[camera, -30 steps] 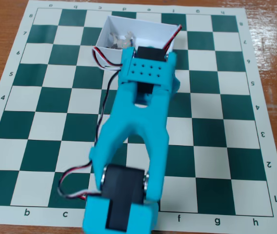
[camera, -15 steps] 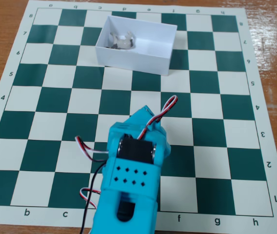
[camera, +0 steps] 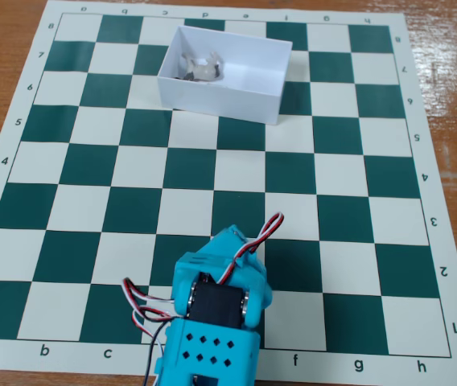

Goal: Grab the toy horse and put it in the box.

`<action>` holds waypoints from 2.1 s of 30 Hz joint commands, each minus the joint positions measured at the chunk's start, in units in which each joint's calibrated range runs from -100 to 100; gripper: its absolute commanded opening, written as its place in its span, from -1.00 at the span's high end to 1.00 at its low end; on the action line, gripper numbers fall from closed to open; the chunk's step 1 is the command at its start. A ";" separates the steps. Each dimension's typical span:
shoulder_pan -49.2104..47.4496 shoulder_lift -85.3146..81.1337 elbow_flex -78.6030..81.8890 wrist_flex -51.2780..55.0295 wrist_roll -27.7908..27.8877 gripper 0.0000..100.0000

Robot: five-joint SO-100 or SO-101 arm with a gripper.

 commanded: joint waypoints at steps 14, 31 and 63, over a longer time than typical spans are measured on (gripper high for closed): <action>-0.86 -2.20 0.63 2.26 0.23 0.69; -12.08 -2.20 0.63 5.25 0.23 0.69; -12.08 -2.20 0.63 5.25 0.23 0.69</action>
